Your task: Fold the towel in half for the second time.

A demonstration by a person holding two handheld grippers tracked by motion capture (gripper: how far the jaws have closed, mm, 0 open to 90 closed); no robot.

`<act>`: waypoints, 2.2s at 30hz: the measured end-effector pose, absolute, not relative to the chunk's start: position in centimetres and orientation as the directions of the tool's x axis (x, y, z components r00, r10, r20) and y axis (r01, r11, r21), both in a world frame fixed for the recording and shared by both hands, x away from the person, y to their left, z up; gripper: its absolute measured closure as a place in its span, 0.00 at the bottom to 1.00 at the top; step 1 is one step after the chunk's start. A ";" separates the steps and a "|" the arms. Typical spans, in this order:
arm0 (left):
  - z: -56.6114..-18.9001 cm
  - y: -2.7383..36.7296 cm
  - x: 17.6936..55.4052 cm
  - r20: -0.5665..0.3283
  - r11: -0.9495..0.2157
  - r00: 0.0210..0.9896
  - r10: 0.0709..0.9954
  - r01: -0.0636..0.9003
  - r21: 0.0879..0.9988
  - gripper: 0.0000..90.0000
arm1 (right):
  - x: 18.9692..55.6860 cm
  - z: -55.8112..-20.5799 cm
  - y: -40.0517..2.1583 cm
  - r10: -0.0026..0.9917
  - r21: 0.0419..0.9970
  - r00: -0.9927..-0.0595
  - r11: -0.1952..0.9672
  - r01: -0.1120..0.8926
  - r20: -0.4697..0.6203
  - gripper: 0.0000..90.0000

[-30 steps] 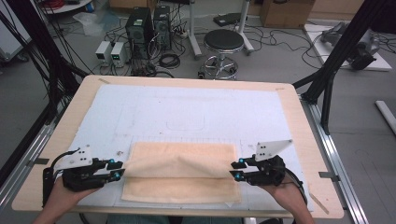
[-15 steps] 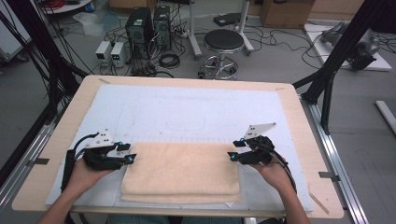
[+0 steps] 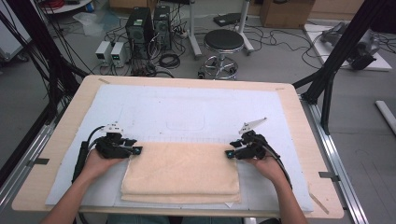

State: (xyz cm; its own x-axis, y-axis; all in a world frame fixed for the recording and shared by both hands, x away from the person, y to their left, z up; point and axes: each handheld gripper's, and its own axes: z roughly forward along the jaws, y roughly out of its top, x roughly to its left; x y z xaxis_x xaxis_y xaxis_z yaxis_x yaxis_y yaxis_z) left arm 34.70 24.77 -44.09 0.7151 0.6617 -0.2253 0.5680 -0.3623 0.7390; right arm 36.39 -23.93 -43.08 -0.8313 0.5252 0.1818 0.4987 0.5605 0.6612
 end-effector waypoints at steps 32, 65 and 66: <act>-40.1 23.6 44.7 -0.086 -0.270 0.537 0.839 0.549 0.791 0.50 | 46.6 -38.9 -22.5 0.674 0.712 -0.737 0.500 0.493 0.037 0.63; -42.0 24.1 33.0 -0.031 -0.384 0.735 0.678 0.390 0.837 0.36 | 35.9 -39.5 -22.2 0.557 0.728 -0.827 0.596 0.338 -0.072 0.34; -42.0 24.0 32.9 -0.026 -0.392 0.739 0.674 0.387 0.834 0.37 | 35.6 -39.7 -22.4 0.555 0.732 -0.829 0.594 0.335 -0.071 0.35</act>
State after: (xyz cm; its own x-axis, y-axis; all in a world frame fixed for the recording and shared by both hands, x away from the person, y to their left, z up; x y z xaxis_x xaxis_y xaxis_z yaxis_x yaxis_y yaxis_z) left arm 32.90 23.98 -41.98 0.7385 0.6737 -0.0261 0.3873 -0.3923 0.8343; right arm 35.63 -22.35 -39.67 -0.8287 0.5551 -0.0714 0.3347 0.5938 0.7317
